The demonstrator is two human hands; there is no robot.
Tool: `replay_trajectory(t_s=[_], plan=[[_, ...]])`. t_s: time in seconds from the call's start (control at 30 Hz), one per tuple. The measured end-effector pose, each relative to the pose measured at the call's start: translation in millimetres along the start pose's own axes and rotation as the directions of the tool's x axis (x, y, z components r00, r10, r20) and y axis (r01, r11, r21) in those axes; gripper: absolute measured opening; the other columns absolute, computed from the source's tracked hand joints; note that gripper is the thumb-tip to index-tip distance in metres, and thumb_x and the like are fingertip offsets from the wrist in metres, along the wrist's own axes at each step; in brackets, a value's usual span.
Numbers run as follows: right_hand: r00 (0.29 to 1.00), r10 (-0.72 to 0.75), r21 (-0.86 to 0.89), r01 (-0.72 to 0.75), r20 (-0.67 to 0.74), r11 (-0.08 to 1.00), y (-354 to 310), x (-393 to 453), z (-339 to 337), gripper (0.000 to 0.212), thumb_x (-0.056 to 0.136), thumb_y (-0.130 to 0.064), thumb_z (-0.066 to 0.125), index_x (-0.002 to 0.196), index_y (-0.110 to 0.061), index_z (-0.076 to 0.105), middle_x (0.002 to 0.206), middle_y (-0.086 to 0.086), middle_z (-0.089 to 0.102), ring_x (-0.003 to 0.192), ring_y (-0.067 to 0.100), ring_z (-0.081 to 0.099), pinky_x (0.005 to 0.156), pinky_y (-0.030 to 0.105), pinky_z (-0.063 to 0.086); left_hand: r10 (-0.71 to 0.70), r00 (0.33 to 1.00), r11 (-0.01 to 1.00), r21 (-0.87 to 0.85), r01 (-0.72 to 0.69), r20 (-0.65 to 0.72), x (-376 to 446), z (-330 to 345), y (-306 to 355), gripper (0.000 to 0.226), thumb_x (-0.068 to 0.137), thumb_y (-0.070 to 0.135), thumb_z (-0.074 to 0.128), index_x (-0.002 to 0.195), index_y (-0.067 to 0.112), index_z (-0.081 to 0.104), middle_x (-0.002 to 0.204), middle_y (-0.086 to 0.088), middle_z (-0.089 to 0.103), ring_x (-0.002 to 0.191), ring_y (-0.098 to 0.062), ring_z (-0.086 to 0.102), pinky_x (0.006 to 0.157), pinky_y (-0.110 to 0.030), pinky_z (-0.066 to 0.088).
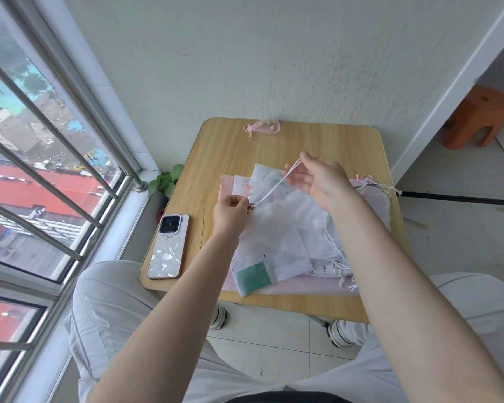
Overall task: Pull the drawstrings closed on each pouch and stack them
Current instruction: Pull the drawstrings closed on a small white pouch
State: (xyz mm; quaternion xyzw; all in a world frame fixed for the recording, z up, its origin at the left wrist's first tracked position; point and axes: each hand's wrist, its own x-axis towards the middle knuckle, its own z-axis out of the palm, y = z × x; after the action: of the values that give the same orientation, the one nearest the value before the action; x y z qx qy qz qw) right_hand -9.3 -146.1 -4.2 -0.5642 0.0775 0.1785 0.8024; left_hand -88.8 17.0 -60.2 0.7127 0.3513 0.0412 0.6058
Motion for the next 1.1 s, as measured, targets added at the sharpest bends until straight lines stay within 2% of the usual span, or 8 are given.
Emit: replay_trajectory(t_s=[0.1, 0.17, 0.3, 0.43, 0.6, 0.87, 0.97, 1.1], plan=[[0.992, 0.108, 0.268, -0.122, 0.066, 0.956, 6.6, -3.8, 6.6, 0.032, 0.101, -0.024, 0.050, 0.073, -0.008, 0.051, 0.072, 0.013, 0.068, 0.068, 0.026, 0.070, 0.072, 0.037, 0.060, -0.024, 1.000, 1.000, 0.002, 0.024, 0.000, -1.1, 1.8, -0.1, 0.013, 0.095, 0.022, 0.054, 0.092, 0.013, 0.064, 0.077, 0.005, 0.063, 0.063, -0.012, 0.050, 0.055, -0.024, 0.038], [0.984, 0.172, 0.260, -0.178, 0.044, 0.949, 8.0, -5.0, 7.2, 0.037, 0.102, -0.027, 0.046, 0.069, -0.013, 0.043, 0.053, 0.004, 0.052, 0.044, 0.016, 0.052, 0.048, 0.026, 0.050, -0.041, 0.999, 0.999, 0.010, 0.041, -0.023, -0.6, 0.0, -1.9, 0.013, 0.095, 0.021, 0.052, 0.094, 0.013, 0.062, 0.080, 0.004, 0.062, 0.066, -0.012, 0.050, 0.055, -0.024, 0.037], [0.993, 0.116, -0.343, -0.117, -0.023, 0.932, 10.7, -3.5, 2.3, 0.035, 0.102, -0.027, 0.044, 0.069, -0.018, 0.036, 0.054, -0.002, 0.028, 0.038, 0.010, 0.020, 0.041, 0.019, 0.015, -0.019, 0.993, 1.000, -0.004, 0.019, -0.120, 1.8, -5.9, -5.1, 0.018, 0.099, 0.019, 0.046, 0.096, 0.008, 0.060, 0.085, -0.002, 0.066, 0.063, -0.011, 0.051, 0.052, -0.024, 0.036], [0.996, -0.004, -0.843, 0.081, 0.093, 0.532, 11.6, -10.4, 8.8, 0.023, 0.097, -0.030, 0.051, 0.080, -0.015, 0.047, 0.066, 0.001, 0.047, 0.052, 0.016, 0.040, 0.049, 0.025, 0.031, 0.024, 0.989, 0.998, -0.047, -0.031, -0.148, -0.5, -5.9, -2.7, 0.018, 0.101, 0.019, 0.046, 0.100, 0.007, 0.059, 0.072, 0.007, 0.064, 0.055, -0.001, 0.054, 0.049, -0.019, 0.036], [0.963, 0.100, -0.965, 0.241, 0.251, 0.104, 2.1, -20.6, 15.6, 0.041, 0.087, -0.049, 0.064, 0.095, -0.009, 0.065, 0.094, 0.002, 0.064, 0.083, 0.018, 0.059, 0.071, 0.031, 0.047, 0.063, 0.997, 0.985, -0.156, -0.068, -0.041, -2.4, -14.2, 4.8, 0.009, 0.094, 0.016, 0.053, 0.092, 0.009, 0.059, 0.071, 0.003, 0.073, 0.068, -0.012, 0.069, 0.071, -0.032, 0.053], [0.923, 0.269, -0.958, 0.242, 0.277, 0.155, 0.4, -18.8, 16.2, 0.067, 0.080, -0.058, 0.067, 0.096, 0.007, 0.061, 0.079, 0.002, 0.047, 0.074, 0.017, 0.044, 0.069, 0.029, 0.034, 0.086, 0.996, 0.986, -0.139, -0.090, -0.035, 0.4, -19.8, 16.5, 0.018, 0.091, 0.006, 0.050, 0.108, 0.010, 0.051, 0.083, -0.007, 0.072, 0.070, -0.022, 0.072, 0.069, -0.035, 0.055], [0.914, 0.291, -0.957, 0.250, 0.284, 0.149, 2.1, -16.7, 13.2, 0.063, 0.077, -0.059, 0.070, 0.099, 0.000, 0.066, 0.081, 0.000, 0.050, 0.077, 0.015, 0.047, 0.071, 0.030, 0.037, 0.207, 0.975, 0.948, 0.264, -0.178, -0.085, 4.5, -24.7, 11.8, 0.043, 0.086, 0.007, 0.055, 0.126, 0.014, 0.044, 0.120, -0.004, 0.056, 0.110, -0.023, 0.059, 0.085, -0.035, 0.047], [0.915, 0.280, -0.953, 0.252, 0.291, 0.169, 1.8, -18.4, 13.8, 0.044, 0.077, -0.058, 0.071, 0.086, -0.014, 0.071, 0.084, -0.003, 0.059, 0.080, 0.014, 0.054, 0.072, 0.028, 0.042, 0.466, 0.855, 0.772, 0.367, -0.519, 0.228, -3.0, -27.0, 22.1, 0.033, 0.088, 0.010, 0.056, 0.119, 0.019, 0.061, 0.126, 0.004, 0.056, 0.115, -0.014, 0.053, 0.094, -0.025, 0.040]])
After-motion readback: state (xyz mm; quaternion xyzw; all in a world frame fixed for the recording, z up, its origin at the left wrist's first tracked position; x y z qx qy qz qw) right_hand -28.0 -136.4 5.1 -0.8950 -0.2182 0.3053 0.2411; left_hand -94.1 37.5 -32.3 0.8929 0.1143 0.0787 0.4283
